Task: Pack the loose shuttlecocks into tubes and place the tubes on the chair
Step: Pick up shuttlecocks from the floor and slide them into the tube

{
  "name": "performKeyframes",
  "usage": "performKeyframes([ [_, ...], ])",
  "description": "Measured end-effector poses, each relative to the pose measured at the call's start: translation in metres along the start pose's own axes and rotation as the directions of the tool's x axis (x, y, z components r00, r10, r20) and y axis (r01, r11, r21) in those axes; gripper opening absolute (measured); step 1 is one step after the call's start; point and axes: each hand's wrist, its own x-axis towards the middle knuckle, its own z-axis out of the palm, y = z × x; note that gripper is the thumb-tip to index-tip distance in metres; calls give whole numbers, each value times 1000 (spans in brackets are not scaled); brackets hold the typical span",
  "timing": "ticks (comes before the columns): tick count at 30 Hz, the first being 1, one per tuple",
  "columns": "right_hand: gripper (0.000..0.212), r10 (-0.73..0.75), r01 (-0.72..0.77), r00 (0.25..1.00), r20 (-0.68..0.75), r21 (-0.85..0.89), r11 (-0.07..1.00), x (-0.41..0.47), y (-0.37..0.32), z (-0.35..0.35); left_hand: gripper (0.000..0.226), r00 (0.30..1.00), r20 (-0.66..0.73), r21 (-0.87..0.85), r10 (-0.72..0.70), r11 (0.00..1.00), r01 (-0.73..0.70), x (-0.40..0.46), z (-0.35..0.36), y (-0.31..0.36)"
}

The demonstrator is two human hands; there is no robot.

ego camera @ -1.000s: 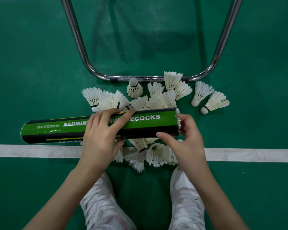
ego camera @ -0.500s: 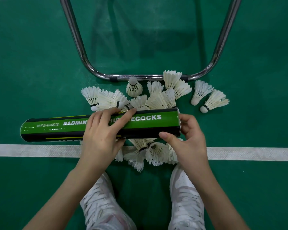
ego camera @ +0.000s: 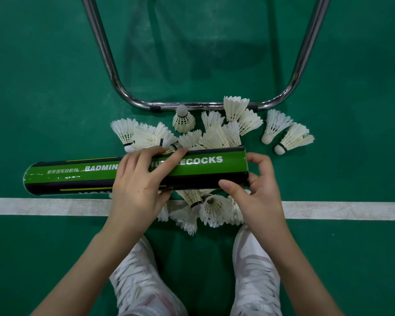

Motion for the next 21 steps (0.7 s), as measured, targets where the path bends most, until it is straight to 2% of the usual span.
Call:
performKeyframes([
  [7,47,-57,57,998,-1,-42,997,2,-3,-4,85,1000,-3,-3,2,1000,-2,0,-1,0],
  [21,48,-12,13,1000,14,-34,999,0,-1,-3,86,1000,9,-11,1,1000,-1,-1,2,2],
])
